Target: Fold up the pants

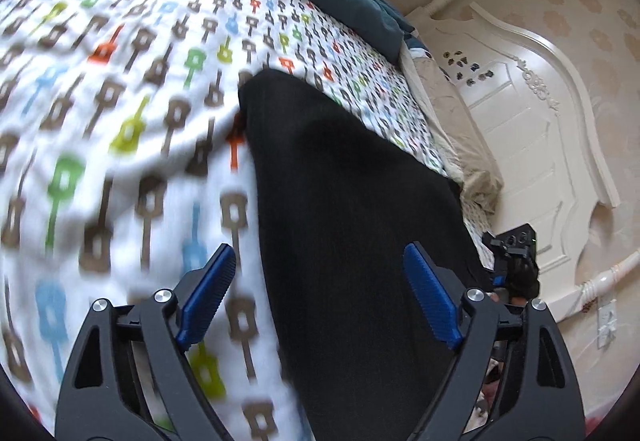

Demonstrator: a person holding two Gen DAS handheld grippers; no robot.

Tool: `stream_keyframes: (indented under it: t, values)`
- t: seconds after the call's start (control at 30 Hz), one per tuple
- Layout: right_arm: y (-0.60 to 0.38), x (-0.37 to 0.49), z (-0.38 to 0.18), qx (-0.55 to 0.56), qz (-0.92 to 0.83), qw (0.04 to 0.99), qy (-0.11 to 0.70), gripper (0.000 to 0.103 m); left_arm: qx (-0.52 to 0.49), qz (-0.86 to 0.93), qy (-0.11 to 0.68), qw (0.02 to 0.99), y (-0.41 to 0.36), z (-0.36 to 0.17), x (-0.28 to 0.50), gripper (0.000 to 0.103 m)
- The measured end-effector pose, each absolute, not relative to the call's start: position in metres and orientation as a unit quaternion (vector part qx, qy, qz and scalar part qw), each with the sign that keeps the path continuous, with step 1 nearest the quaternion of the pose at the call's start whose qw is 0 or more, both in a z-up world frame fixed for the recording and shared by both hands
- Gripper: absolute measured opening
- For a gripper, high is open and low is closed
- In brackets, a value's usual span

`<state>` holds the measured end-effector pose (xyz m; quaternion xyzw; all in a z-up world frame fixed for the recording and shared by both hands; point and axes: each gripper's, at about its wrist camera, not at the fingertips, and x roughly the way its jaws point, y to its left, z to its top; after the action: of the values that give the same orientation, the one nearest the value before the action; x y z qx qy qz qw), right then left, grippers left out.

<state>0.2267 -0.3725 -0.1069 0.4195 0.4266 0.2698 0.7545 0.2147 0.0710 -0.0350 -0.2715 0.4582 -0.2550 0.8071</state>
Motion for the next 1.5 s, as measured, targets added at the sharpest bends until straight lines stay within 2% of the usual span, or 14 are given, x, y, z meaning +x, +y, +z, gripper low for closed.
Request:
stream_keyframes:
  t: [0.07,0.53,0.6,0.67,0.7,0.77,0.9,1.33,1.5]
  values:
    - [-0.371,0.216,-0.106,0.419,0.271,0.754,0.427,0.069,-0.279,-0.259,0.462,0.801,0.072,-0.038,0.201,0.090]
    - [-0.332,0.182,-0.109,0.408,0.274,0.752,0.439,0.075,-0.321,-0.298,0.451,0.777,0.034,-0.050,0.164,0.091]
    - [-0.323,0.183,-0.109,0.389,0.260,0.759,0.453,0.060,-0.294,-0.280,0.457,0.791,0.023,-0.051,0.164,0.076]
    - [-0.321,0.184,-0.110,0.385,0.253,0.760,0.458,0.044,-0.282,-0.275,0.459,0.797,0.019,-0.050,0.161,0.068]
    - [-0.322,0.183,-0.110,0.390,0.256,0.758,0.455,0.041,-0.281,-0.277,0.457,0.797,0.019,-0.049,0.160,0.060]
    - [-0.325,0.178,-0.107,0.394,0.262,0.758,0.448,0.036,-0.280,-0.281,0.455,0.797,0.020,-0.045,0.159,0.053]
    - [-0.324,0.167,-0.096,0.389,0.271,0.765,0.437,0.034,-0.283,-0.284,0.449,0.799,0.026,-0.039,0.153,0.048]
    - [-0.327,0.138,-0.122,0.421,0.284,0.738,0.445,0.034,-0.288,-0.291,0.443,0.798,0.037,-0.054,0.109,0.050]
    - [-0.333,0.135,-0.125,0.431,0.288,0.732,0.442,0.044,-0.277,-0.279,0.436,0.810,0.035,-0.053,0.106,0.072]
